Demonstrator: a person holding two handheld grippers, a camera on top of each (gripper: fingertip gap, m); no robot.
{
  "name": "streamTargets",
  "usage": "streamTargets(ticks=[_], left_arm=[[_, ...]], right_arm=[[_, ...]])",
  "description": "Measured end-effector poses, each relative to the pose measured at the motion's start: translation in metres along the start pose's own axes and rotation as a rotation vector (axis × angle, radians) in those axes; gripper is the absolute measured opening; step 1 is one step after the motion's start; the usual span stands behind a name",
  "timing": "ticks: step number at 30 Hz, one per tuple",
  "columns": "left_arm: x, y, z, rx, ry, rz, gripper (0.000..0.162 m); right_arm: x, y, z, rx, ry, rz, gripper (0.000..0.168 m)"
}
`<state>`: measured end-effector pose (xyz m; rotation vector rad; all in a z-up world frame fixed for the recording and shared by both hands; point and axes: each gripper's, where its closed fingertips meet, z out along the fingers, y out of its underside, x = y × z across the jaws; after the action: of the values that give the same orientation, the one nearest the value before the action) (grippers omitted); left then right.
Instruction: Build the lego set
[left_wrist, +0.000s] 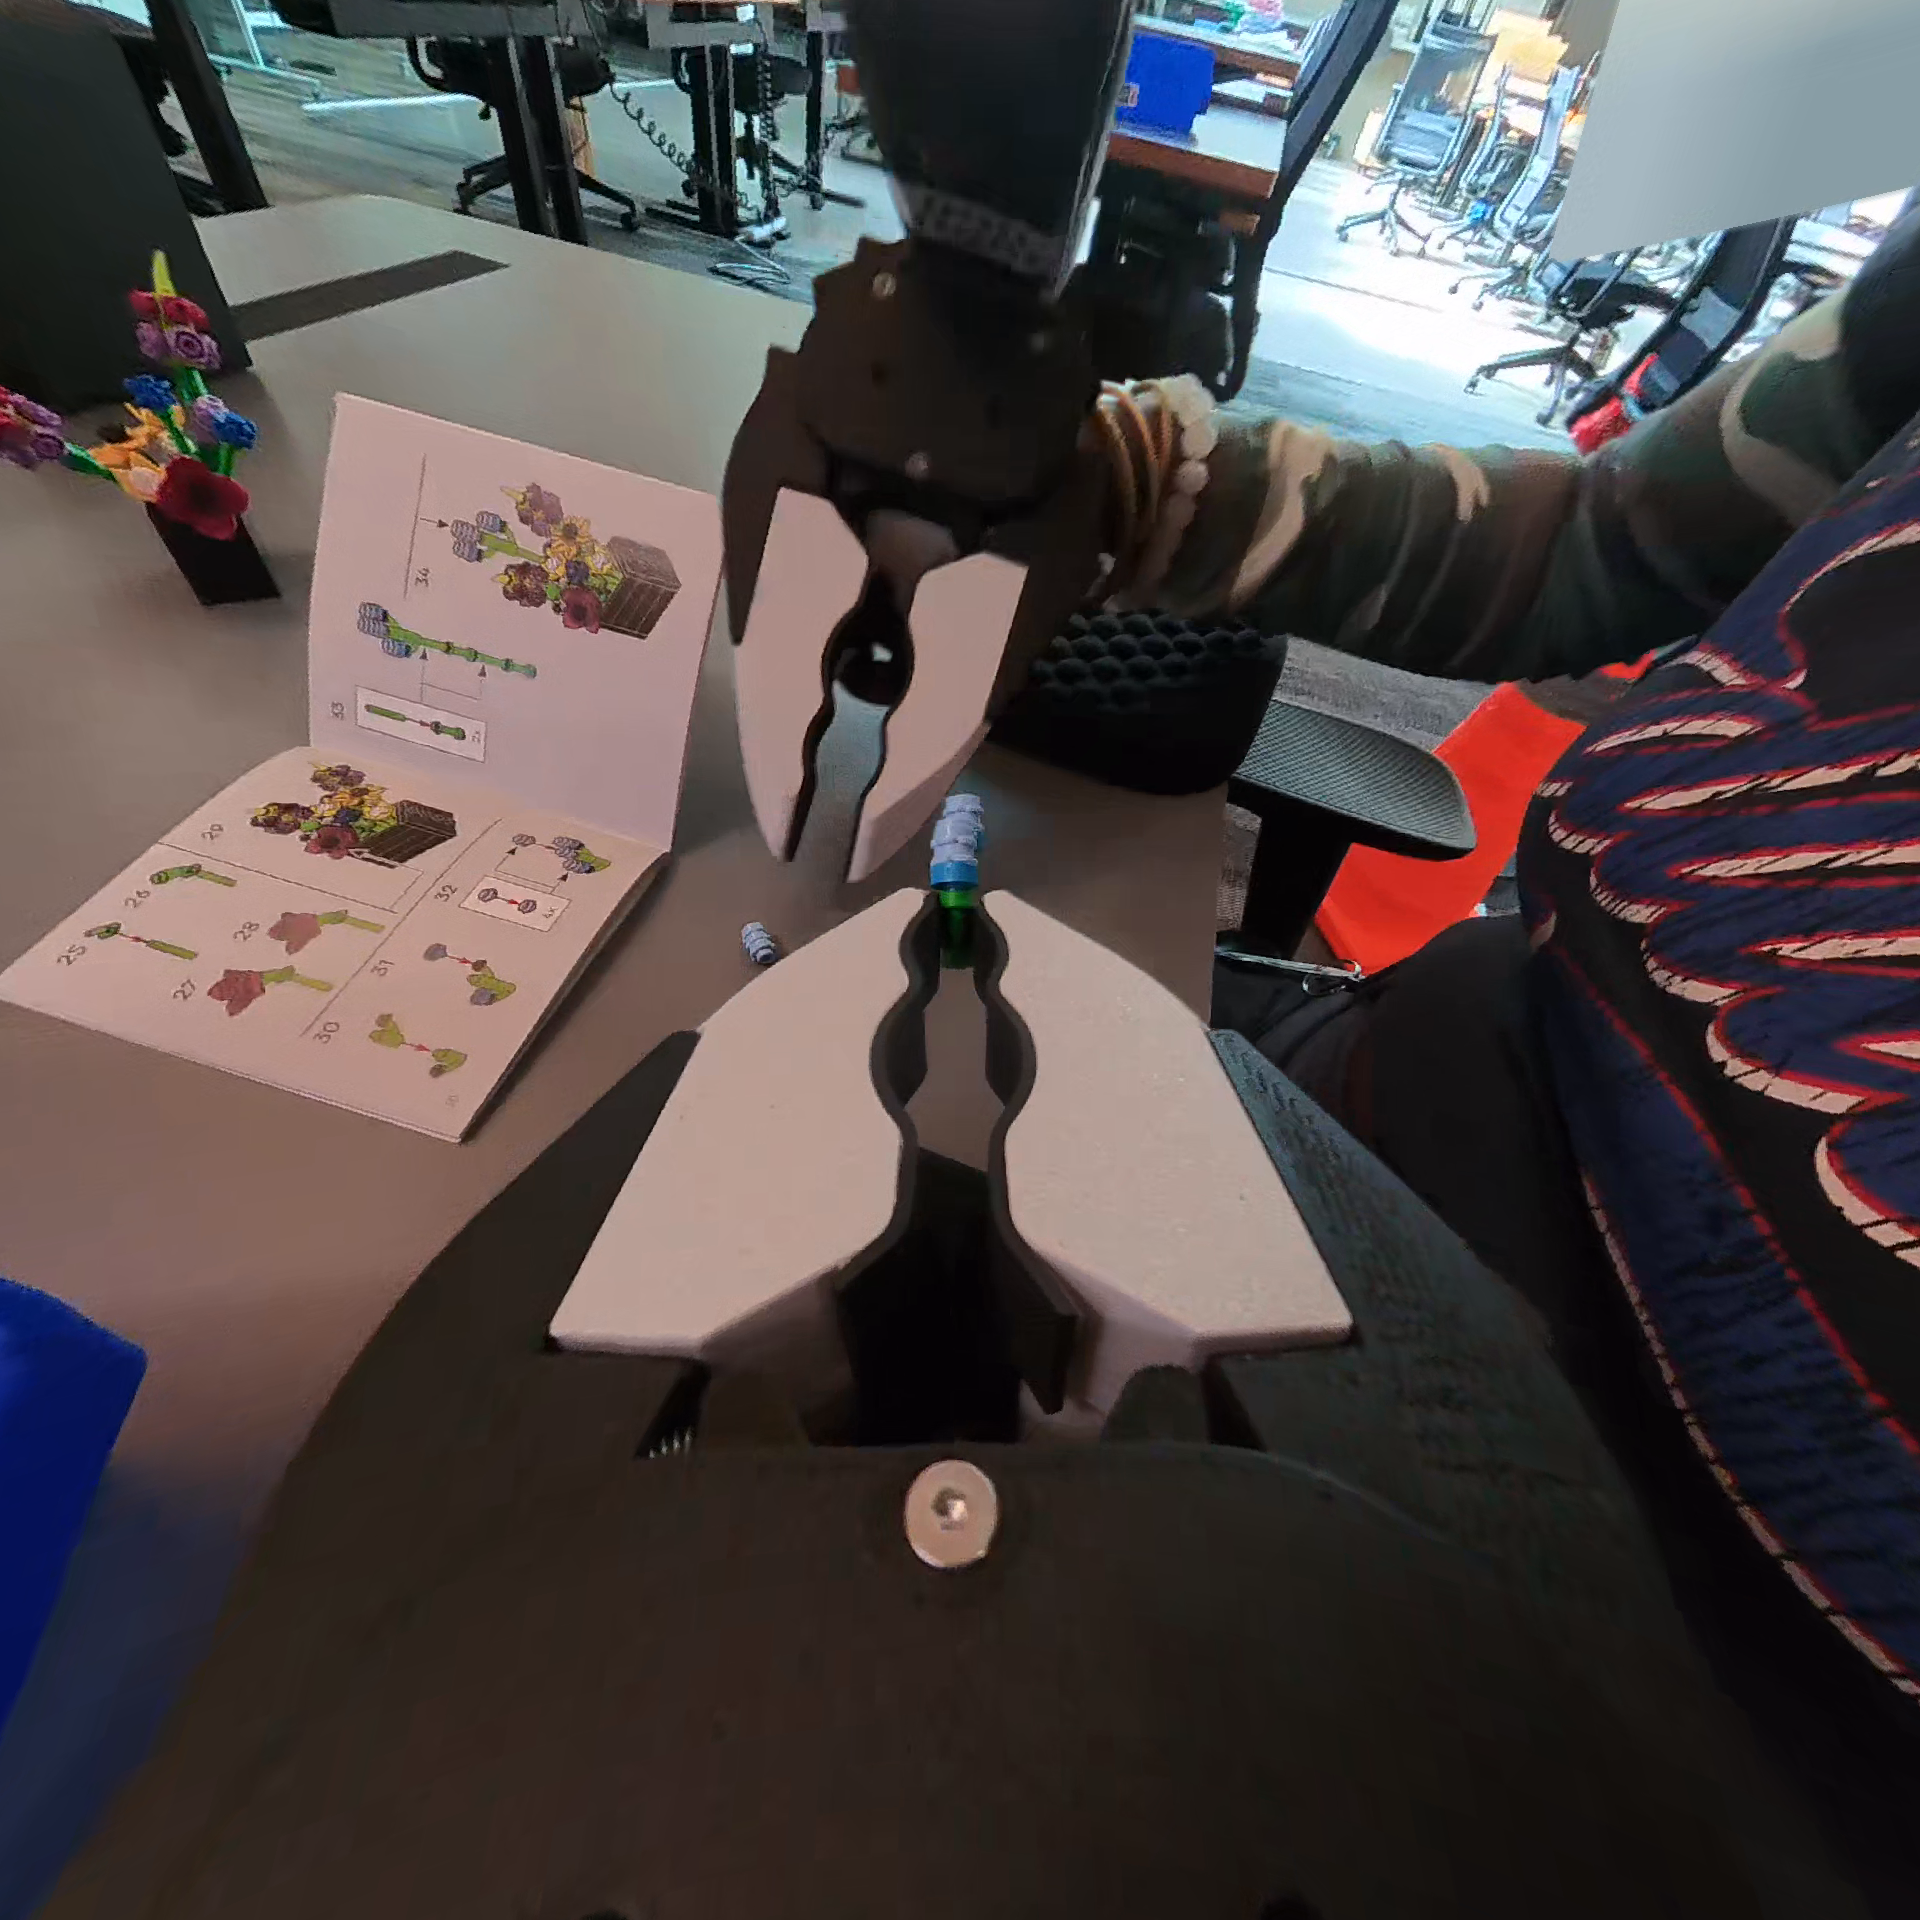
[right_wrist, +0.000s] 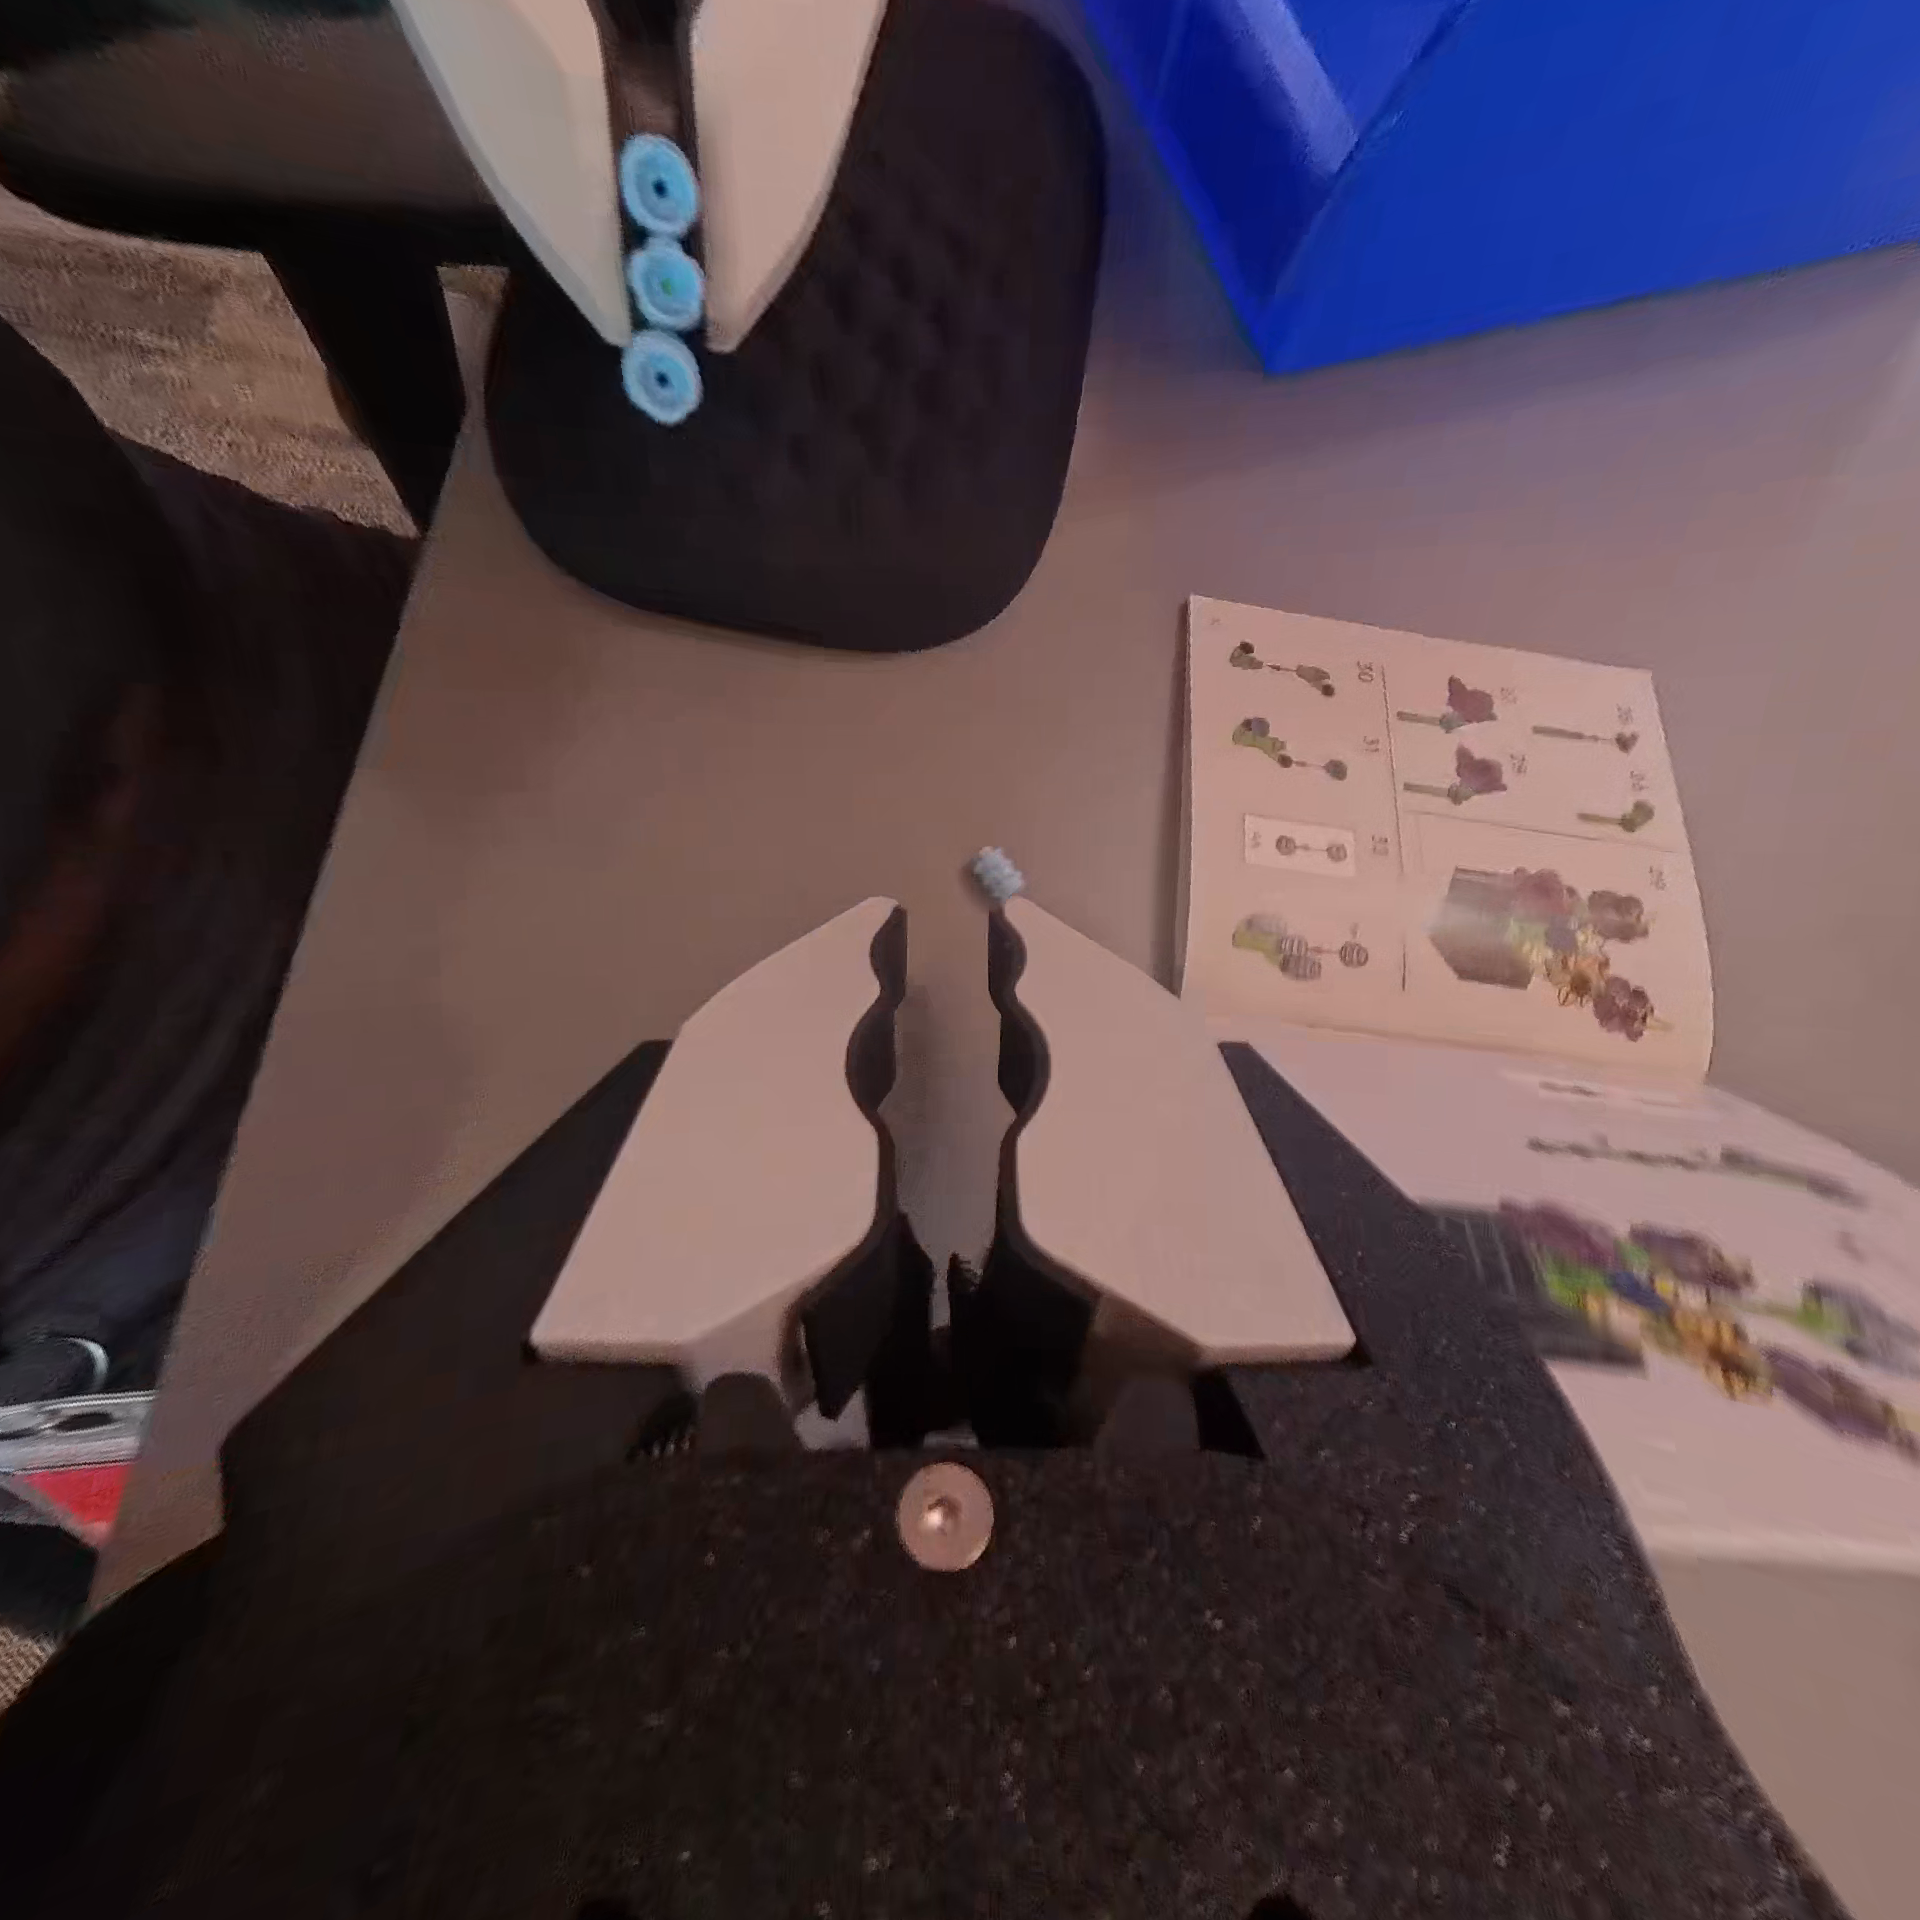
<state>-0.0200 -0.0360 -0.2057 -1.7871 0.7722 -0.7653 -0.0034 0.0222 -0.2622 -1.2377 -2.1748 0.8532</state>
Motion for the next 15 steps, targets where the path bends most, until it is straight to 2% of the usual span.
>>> streamTargets(ticks=[4,9,12,15], left_arm=[[0.001,0.002,0.001,-0.008,0.033,-0.024,0.006],[0.003,0.002,0.001,-0.001,0.061,-0.031,0.006],[0.002,0.002,0.001,0.001,0.065,-0.047,0.006],[-0.005,0.002,0.002,0.000,0.018,-0.068,0.006]], right_arm=[[0.007,0.001,0.015,-0.033,-0.033,-0.045,0.015],[0.009,0.003,0.022,0.003,-0.110,-0.038,0.018],[0.004,0.003,0.026,0.027,-0.175,-0.030,0.008],[0.004,0.005,0.019,0.029,-0.162,-0.003,0.008]])
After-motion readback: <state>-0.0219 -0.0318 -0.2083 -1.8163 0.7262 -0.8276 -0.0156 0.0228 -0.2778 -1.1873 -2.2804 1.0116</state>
